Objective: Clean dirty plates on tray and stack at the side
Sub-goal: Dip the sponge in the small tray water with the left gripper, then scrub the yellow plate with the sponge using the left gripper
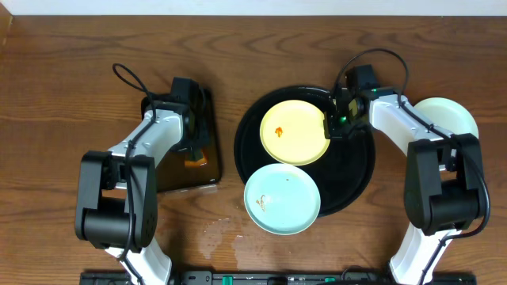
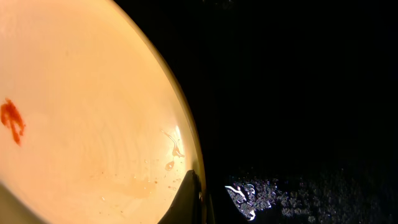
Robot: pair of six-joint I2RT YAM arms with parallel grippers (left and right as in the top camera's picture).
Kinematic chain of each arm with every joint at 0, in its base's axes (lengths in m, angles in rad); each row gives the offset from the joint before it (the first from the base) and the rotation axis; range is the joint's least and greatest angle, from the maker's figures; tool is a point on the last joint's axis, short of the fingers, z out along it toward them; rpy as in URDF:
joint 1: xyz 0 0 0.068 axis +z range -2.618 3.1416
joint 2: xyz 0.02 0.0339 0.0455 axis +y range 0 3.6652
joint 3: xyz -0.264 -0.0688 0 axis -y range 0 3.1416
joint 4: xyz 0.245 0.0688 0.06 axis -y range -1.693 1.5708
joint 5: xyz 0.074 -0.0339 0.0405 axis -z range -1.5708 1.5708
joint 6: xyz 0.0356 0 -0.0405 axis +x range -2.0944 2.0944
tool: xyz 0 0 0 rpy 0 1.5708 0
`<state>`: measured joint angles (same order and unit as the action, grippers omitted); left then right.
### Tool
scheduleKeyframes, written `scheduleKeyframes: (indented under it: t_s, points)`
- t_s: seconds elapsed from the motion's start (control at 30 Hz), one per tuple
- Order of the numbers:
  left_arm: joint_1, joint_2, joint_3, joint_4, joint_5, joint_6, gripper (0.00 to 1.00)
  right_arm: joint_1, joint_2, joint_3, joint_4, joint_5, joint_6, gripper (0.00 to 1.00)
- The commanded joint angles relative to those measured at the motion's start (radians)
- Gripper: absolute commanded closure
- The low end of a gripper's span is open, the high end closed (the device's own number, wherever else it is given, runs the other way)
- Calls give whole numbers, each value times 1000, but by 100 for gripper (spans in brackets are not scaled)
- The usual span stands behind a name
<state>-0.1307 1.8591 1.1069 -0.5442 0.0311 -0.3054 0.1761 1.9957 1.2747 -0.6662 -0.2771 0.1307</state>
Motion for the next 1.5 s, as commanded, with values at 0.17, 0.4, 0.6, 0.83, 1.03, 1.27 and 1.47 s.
scheduleKeyframes:
  t_s: [0.17,0.4,0.6,0.83,1.03,1.27,1.47]
  points:
    - [1,-83,45,-116,21,-3,43,2,18,-18,-21,112,3,99]
    - [0,-63,-17,-126,41,-8,68,2,18,-18,-21,112,3,99]
    - [0,-57,-66,-48,48,-6,75,2,18,-18,-21,111,3,99]
    - [0,-66,-5,-103,48,21,93,2,18,-18,-21,92,3,99]
    - [-20,-103,218,-285,72,20,92,2,18,-18,-18,92,3,99]
    - [-178,-96,306,-167,213,-34,93,2,18,-18,-18,93,15,99]
    - [-349,-39,306,-28,212,-75,93,2,18,-18,-15,134,69,99]
